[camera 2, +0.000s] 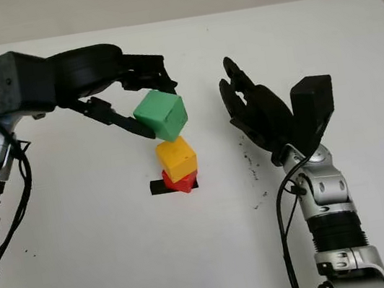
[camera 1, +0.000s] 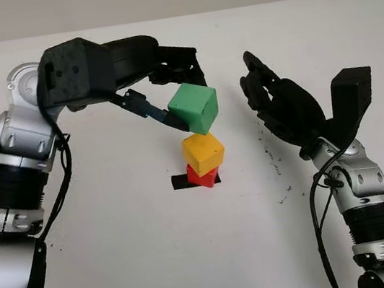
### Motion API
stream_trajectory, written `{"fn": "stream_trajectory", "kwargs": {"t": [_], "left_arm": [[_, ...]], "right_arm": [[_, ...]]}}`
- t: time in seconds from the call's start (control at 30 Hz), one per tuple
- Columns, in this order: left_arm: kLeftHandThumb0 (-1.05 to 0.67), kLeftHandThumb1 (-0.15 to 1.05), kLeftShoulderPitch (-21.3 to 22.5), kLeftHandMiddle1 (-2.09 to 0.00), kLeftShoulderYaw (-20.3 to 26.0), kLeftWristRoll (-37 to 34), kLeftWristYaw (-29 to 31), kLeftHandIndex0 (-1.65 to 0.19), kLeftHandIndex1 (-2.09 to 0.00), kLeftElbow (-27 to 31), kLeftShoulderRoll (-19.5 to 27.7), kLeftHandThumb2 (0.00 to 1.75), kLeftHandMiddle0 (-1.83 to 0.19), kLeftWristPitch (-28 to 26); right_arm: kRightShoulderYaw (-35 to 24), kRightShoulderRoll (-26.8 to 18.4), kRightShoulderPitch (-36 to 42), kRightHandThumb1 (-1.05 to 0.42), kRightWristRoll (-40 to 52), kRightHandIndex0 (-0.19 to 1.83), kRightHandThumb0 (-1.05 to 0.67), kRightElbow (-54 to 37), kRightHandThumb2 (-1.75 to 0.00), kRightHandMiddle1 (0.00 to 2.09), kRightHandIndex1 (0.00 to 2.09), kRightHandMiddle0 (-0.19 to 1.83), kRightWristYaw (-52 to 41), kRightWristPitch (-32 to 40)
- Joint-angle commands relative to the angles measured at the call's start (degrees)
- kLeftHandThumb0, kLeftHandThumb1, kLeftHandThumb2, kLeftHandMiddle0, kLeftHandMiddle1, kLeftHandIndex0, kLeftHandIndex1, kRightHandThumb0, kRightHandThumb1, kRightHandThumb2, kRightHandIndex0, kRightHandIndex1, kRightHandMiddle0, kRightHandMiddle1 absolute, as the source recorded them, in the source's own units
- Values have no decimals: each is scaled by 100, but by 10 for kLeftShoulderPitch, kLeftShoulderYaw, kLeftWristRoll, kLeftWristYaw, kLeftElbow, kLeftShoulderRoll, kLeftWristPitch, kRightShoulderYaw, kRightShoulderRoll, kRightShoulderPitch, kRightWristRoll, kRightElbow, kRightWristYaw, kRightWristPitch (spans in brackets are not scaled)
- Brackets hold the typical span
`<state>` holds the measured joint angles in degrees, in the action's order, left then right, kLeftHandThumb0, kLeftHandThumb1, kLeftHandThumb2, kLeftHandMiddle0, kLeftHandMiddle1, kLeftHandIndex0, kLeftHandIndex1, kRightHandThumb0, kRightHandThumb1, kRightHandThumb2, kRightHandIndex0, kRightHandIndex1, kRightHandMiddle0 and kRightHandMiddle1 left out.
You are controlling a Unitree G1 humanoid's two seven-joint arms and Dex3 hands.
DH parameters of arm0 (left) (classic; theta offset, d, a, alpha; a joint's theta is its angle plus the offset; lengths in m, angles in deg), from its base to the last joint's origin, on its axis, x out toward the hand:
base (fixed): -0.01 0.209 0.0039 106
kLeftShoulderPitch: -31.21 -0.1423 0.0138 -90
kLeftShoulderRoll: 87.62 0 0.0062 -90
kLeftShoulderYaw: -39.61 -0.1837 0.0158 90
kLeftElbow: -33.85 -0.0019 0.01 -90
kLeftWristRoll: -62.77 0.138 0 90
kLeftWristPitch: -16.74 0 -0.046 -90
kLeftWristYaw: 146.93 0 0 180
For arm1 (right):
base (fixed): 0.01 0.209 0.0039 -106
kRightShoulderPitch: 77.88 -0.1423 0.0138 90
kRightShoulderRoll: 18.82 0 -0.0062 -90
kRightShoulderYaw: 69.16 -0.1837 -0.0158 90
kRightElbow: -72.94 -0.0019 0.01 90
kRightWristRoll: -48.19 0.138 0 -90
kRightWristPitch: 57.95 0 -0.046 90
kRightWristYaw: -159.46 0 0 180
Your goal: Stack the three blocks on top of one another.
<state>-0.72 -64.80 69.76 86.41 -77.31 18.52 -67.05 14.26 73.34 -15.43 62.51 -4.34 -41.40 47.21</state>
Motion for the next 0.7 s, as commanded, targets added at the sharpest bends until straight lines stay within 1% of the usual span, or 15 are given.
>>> {"fn": "stream_trajectory", "kwargs": {"t": [0.0,0.33,0.67], "left_arm": [[-50,104,22,-1,-9,12,5,-29,-151,-3,-2,6,-22,12],[-50,105,19,-2,-12,36,13,-30,-145,-5,0,7,-17,38],[-52,105,15,-4,-8,37,25,-26,-150,-2,1,9,-17,42]], "right_arm": [[0,1,1,-105,1,-19,-63,-12,-65,0,0,-19,1,1],[0,-1,2,-105,-1,-19,-65,-16,-64,0,0,-19,2,0],[-6,2,2,-105,4,-19,-63,-11,-64,0,0,-19,0,-8]]}}
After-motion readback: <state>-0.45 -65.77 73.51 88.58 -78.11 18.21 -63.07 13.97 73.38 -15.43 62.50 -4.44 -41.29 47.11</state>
